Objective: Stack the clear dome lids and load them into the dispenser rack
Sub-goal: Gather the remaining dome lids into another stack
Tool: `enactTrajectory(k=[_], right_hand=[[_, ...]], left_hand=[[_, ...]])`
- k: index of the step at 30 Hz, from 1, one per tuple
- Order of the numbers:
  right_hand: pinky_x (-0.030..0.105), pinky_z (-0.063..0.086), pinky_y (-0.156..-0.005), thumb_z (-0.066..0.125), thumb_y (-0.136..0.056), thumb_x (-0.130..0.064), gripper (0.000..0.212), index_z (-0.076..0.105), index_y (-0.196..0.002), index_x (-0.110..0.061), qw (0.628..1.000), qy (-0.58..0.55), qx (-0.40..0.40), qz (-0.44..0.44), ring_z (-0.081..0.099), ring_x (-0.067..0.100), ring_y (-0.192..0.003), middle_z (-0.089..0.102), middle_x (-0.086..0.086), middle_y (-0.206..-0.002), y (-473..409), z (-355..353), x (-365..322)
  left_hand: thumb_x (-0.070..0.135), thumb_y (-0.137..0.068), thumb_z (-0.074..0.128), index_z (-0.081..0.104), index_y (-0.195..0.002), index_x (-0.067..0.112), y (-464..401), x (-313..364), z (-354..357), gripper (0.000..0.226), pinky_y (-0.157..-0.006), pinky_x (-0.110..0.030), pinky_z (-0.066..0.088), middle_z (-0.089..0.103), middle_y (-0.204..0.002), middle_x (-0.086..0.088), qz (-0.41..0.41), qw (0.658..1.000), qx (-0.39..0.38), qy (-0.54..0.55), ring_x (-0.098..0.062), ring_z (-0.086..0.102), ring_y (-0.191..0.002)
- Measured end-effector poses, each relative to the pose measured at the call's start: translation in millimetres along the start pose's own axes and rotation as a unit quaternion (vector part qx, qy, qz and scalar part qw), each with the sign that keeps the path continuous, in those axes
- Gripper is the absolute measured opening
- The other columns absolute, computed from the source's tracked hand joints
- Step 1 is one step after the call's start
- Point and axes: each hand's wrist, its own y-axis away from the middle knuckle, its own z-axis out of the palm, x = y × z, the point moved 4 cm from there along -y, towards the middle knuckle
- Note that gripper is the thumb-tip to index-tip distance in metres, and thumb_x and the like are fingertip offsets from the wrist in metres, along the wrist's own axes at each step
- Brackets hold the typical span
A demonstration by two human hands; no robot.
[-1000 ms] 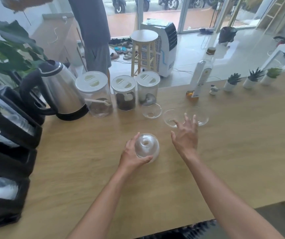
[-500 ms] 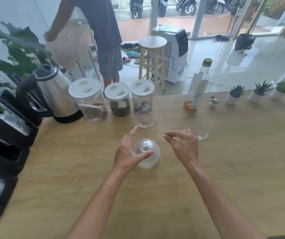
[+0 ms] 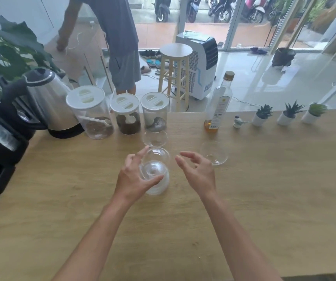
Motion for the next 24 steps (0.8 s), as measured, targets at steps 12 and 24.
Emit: enactTrajectory(k=[12, 24], right_hand=[[0.056, 0.015, -0.127, 0.079, -0.089, -0.024, 0.032, 0.076, -0.121, -0.022, 0.908, 0.408, 0.099, -0.019, 0.023, 0.044, -0.154, 0.044, 0.015, -0.160, -33.0, -45.2, 76.4], [0.025, 0.046, -0.098, 0.082, -0.086, -0.022, 0.007, 0.084, -0.092, -0.026, 0.992, 0.048, 0.064, -0.102, 0.068, 0.005, -0.094, 0.076, -0.020, -0.086, -1.7, -26.2, -2.6]], left_hand=[[0.033, -0.064, 0.092, 0.039, -0.152, 0.044, 11.9, -23.3, 33.8, 0.104, -0.093, -0.025, 0.051, 0.039, -0.127, 0.001, -0.038, 0.996, -0.052, -0.064, -0.013, 0.055, -0.108], [0.054, -0.067, 0.088, 0.033, -0.157, 0.034, 6.8, -3.4, 7.8, 0.108, -0.107, -0.032, 0.044, 0.045, -0.147, 0.005, 0.007, 1.000, 0.004, -0.010, -0.003, 0.043, -0.127]])
